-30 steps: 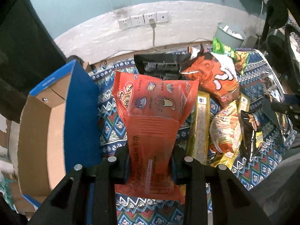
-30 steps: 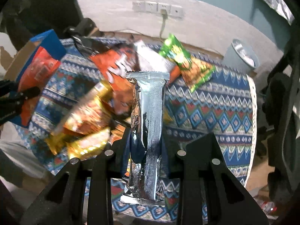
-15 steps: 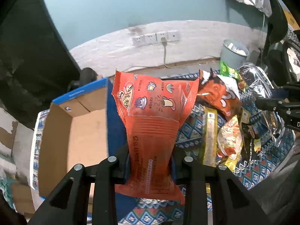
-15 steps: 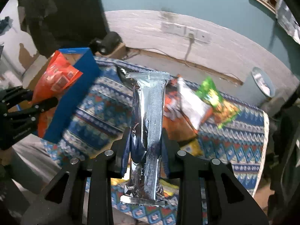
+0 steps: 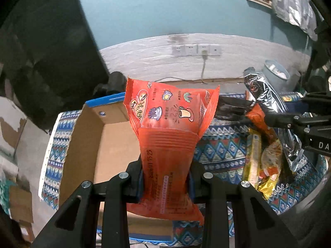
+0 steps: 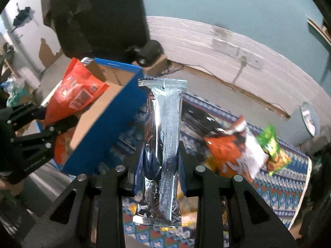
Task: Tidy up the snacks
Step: 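Carry the orange bag and silver bar over the box and release both, then return both tools to the pile and lower onto the yellow bar and black bag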
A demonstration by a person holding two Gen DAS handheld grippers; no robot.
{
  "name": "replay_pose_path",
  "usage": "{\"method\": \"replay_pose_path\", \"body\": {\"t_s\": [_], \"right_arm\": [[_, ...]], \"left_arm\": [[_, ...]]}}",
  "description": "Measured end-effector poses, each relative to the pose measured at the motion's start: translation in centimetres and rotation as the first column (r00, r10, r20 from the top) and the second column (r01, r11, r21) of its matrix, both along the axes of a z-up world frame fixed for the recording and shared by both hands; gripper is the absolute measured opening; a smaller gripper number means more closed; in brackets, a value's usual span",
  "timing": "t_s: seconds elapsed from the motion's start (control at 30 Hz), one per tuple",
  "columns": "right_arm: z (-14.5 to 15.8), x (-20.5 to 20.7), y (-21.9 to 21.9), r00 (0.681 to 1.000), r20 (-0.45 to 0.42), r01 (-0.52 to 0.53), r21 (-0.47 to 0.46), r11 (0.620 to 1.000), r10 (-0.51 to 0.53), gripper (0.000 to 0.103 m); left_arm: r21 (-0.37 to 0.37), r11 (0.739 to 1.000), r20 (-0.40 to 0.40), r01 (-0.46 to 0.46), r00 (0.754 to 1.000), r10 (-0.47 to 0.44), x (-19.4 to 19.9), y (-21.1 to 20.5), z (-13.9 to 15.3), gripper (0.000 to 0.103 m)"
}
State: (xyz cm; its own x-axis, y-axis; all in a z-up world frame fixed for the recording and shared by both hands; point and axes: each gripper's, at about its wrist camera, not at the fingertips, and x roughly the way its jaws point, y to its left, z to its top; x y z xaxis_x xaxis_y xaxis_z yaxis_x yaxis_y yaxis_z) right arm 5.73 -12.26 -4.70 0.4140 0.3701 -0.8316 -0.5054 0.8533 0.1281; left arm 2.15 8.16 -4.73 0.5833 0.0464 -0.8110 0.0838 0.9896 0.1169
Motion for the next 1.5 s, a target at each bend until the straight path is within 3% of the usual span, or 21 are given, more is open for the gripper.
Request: {"method": "replay_pose_path", "body": {"t_s": [0.5, 0.87, 1.0, 1.3, 1.5], "right_arm": [[-0.4, 1.9, 12.1, 0.988, -0.024, -0.152, 0.01, 0.988, 0.152, 0.028], [-2.2, 2.7, 16.6, 0.975, -0.075, -0.209, 0.016, 0.978, 0.21, 0.028], [-2.2, 2.9, 17.2, 0.974, -0.073, -0.214, 0.033, 0.976, 0.216, 0.029], [-1.4, 2.4, 15.8, 0.982, -0.026, -0.185, 0.009, 0.983, 0.185, 0.066], [-1.2, 1.8, 13.8, 0.987, -0.013, -0.16, -0.008, 0.987, 0.159, 0.072]], "left_arm": [[0.023, 0.99, -0.02, -0.139, 0.99, 0.139, 0.1, 7.6, -1.3, 0.032], [0.045, 0.973, -0.062, -0.225, 0.972, 0.227, 0.4, 11.3, -3.4, 0.034], [0.049, 0.968, -0.074, -0.245, 0.966, 0.248, 0.3, 11.9, -3.6, 0.041], [0.08, 0.968, -0.037, -0.238, 0.97, 0.241, -0.1, 10.9, -2.5, 0.067], [0.073, 0.978, -0.015, -0.195, 0.98, 0.196, -0.5, 9.3, -1.6, 0.078]]}}
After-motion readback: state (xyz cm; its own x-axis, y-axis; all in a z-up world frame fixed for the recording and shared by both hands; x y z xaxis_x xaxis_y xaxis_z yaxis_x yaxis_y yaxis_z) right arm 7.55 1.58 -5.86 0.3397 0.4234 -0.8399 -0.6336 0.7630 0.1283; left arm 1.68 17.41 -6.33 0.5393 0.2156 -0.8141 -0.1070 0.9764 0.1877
